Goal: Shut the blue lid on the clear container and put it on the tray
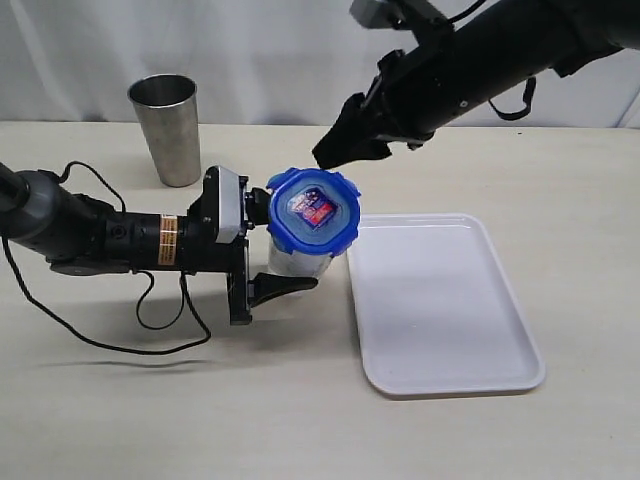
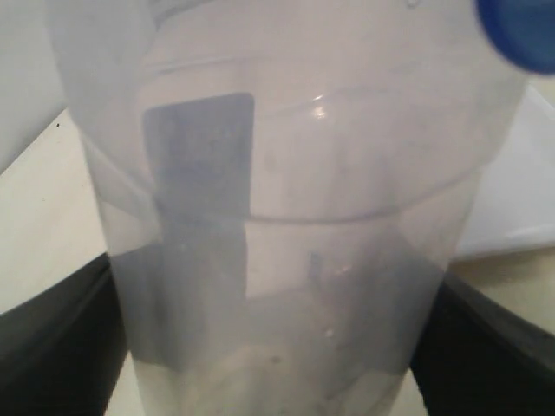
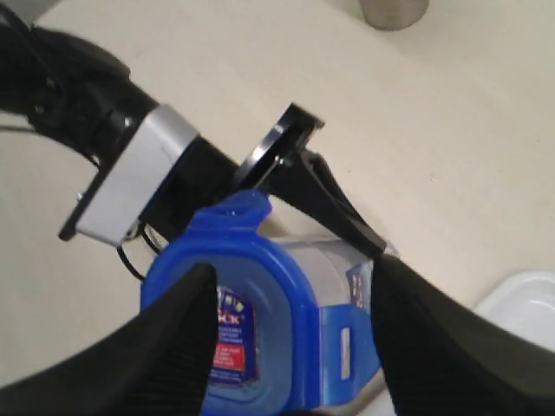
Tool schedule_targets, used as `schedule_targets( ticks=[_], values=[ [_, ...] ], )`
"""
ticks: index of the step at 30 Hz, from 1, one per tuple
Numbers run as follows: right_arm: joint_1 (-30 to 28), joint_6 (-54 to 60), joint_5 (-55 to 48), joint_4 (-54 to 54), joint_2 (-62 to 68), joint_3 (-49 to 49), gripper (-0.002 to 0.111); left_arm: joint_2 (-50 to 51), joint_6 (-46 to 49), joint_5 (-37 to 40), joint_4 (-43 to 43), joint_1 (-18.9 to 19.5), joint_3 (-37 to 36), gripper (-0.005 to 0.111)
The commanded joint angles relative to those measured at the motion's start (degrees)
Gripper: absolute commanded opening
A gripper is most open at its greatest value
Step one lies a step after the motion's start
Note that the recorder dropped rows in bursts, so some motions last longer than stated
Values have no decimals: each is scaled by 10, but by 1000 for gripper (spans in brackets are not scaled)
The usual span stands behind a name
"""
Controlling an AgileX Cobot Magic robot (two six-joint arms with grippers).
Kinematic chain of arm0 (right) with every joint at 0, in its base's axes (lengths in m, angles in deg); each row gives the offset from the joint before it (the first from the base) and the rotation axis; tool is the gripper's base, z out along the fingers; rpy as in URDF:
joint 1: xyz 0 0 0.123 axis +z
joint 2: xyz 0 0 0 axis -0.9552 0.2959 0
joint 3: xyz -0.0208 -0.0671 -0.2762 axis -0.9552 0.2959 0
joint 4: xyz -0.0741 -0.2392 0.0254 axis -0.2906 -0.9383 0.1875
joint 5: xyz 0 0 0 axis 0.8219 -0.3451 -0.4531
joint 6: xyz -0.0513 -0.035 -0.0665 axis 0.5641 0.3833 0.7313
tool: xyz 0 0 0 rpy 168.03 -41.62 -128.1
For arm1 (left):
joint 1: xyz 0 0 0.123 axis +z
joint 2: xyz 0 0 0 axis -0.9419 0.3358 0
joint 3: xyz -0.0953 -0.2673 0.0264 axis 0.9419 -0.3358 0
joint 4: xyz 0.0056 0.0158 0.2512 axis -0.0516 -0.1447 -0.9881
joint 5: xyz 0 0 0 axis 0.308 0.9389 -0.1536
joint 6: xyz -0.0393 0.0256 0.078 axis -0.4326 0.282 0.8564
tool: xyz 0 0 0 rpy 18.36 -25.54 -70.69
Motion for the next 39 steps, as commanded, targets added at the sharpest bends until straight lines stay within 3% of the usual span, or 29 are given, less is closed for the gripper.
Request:
schedule_targets(
  ticks=[1,12,19,30,39],
  values=[
    [38,-49,-1,-102,12,3,52,-6,1,-22,3,2,-1,0],
    [43,-61,-2,-99,27,3,51,-6,1,-20,6,2,-1,0],
    [43,-66,-4,-93,46,4,29,-6,-3,-20,6,2,-1,0],
    [43,-78,-30,-82,106,5,26,-6,-14,-20,5,2,-1,0],
    [37,-78,-43,-80,127,4,10,-6,-14,-20,5,2,-1,0]
  ],
)
